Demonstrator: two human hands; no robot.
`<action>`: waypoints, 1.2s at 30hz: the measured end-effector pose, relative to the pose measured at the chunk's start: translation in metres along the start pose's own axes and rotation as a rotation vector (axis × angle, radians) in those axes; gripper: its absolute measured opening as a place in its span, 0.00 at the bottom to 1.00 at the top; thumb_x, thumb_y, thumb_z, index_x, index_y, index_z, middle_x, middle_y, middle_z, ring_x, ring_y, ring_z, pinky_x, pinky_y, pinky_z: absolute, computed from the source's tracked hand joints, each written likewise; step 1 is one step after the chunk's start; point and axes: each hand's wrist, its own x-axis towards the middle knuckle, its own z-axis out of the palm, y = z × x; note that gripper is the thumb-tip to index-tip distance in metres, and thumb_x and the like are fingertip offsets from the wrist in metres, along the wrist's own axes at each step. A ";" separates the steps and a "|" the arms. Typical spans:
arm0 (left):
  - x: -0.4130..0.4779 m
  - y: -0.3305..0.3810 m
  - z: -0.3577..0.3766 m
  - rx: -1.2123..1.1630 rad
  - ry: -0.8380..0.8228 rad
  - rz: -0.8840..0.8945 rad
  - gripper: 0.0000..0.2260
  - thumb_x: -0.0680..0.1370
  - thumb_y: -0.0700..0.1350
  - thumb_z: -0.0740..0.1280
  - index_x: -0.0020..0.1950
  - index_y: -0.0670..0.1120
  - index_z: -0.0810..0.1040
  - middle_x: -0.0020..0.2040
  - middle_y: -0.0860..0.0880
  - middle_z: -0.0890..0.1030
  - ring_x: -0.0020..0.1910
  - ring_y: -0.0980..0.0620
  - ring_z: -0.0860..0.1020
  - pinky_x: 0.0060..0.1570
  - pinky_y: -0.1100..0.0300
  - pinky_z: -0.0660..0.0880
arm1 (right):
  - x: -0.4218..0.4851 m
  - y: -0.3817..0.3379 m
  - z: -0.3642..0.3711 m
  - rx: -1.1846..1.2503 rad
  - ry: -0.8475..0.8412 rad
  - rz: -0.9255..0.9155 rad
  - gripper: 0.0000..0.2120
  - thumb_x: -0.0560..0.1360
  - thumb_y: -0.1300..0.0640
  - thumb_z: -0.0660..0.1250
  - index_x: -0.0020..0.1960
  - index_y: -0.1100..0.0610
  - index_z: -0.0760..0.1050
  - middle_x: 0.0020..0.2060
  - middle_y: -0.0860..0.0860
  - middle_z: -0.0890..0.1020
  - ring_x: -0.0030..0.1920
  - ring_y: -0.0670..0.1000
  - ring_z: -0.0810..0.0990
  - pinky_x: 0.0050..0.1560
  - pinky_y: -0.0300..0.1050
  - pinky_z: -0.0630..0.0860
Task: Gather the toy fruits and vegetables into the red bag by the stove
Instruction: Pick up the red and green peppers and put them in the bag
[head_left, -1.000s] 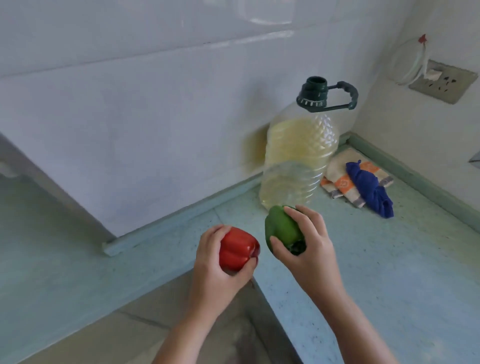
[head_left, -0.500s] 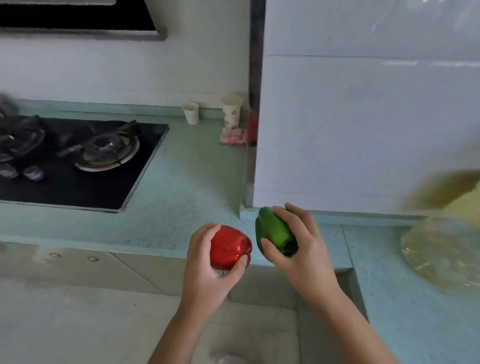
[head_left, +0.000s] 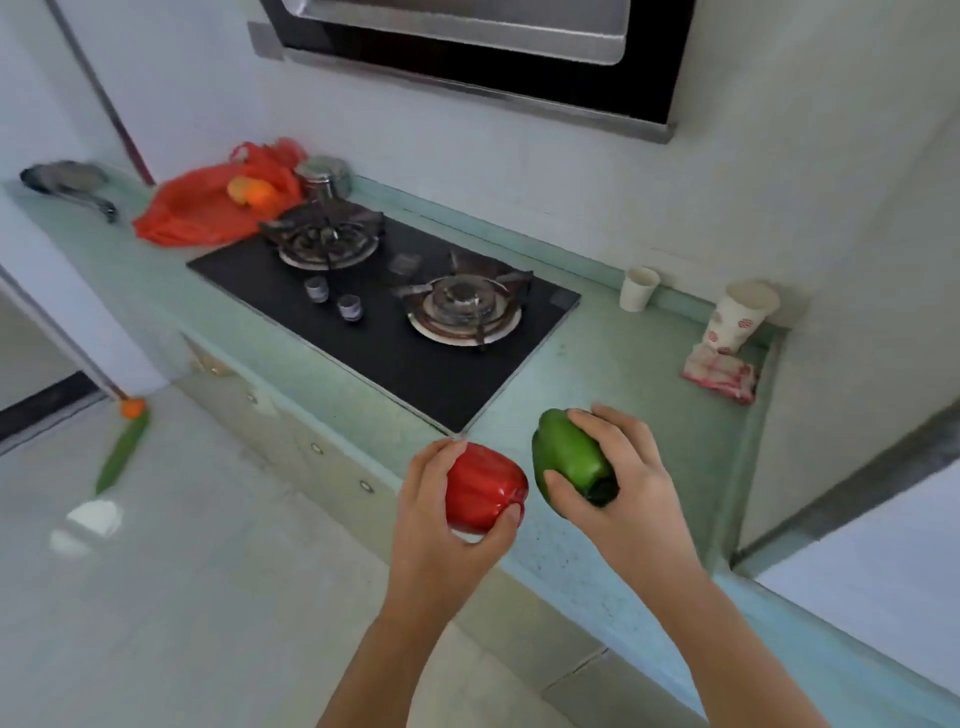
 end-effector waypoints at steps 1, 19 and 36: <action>0.003 -0.005 -0.010 0.023 0.026 -0.005 0.30 0.63 0.61 0.68 0.63 0.58 0.64 0.61 0.54 0.67 0.60 0.58 0.68 0.47 0.77 0.69 | 0.008 -0.005 0.010 0.006 -0.018 -0.015 0.25 0.67 0.56 0.74 0.62 0.51 0.73 0.60 0.45 0.68 0.56 0.36 0.65 0.51 0.17 0.61; 0.023 -0.103 -0.152 0.232 0.490 -0.297 0.27 0.63 0.60 0.70 0.58 0.65 0.64 0.61 0.62 0.66 0.61 0.64 0.65 0.51 0.77 0.67 | 0.098 -0.093 0.212 0.203 -0.435 -0.356 0.24 0.68 0.51 0.70 0.63 0.52 0.71 0.58 0.43 0.67 0.58 0.42 0.68 0.51 0.24 0.66; 0.230 -0.216 -0.271 0.356 0.451 -0.341 0.30 0.64 0.62 0.69 0.62 0.64 0.61 0.63 0.59 0.65 0.61 0.61 0.66 0.54 0.70 0.71 | 0.299 -0.161 0.390 0.291 -0.412 -0.370 0.25 0.68 0.52 0.73 0.64 0.53 0.71 0.60 0.45 0.67 0.60 0.38 0.64 0.53 0.26 0.62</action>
